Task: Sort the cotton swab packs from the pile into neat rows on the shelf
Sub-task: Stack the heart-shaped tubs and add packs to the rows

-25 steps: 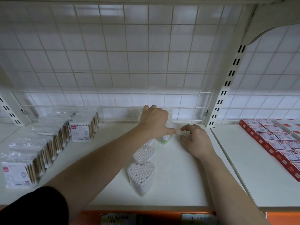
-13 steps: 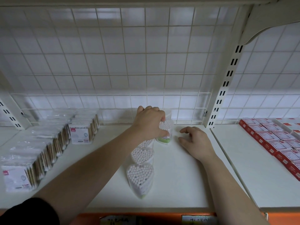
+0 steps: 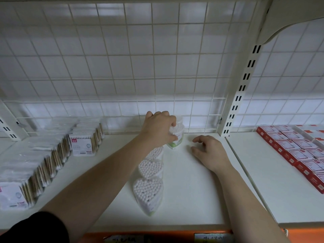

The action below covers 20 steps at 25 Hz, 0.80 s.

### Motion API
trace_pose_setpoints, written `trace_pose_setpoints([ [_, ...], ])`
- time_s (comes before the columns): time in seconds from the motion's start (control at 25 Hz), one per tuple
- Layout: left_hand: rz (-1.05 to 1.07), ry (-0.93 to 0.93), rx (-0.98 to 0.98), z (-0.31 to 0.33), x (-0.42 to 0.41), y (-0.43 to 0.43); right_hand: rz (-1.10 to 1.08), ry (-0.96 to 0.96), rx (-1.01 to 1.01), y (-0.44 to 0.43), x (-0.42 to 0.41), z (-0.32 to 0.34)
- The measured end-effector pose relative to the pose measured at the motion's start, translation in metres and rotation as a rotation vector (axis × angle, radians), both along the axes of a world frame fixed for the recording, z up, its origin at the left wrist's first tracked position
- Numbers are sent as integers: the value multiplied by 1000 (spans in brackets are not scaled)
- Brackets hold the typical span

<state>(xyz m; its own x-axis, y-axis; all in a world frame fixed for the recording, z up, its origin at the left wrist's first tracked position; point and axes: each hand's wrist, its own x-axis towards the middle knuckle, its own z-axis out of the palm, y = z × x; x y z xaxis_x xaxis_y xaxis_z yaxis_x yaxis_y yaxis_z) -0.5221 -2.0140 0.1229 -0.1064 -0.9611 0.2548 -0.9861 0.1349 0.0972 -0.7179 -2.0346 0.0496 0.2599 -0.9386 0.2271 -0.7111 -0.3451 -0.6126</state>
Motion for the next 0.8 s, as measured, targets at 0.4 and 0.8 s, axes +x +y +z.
trace_pose_setpoints([
  [0.4, -57, 11, 4, 6, 15, 12, 15, -131, -170, 12, 17, 36],
  [0.8, 127, -150, -401, 25, 88, 90, 186, -159, -263, 61, 113, 116],
])
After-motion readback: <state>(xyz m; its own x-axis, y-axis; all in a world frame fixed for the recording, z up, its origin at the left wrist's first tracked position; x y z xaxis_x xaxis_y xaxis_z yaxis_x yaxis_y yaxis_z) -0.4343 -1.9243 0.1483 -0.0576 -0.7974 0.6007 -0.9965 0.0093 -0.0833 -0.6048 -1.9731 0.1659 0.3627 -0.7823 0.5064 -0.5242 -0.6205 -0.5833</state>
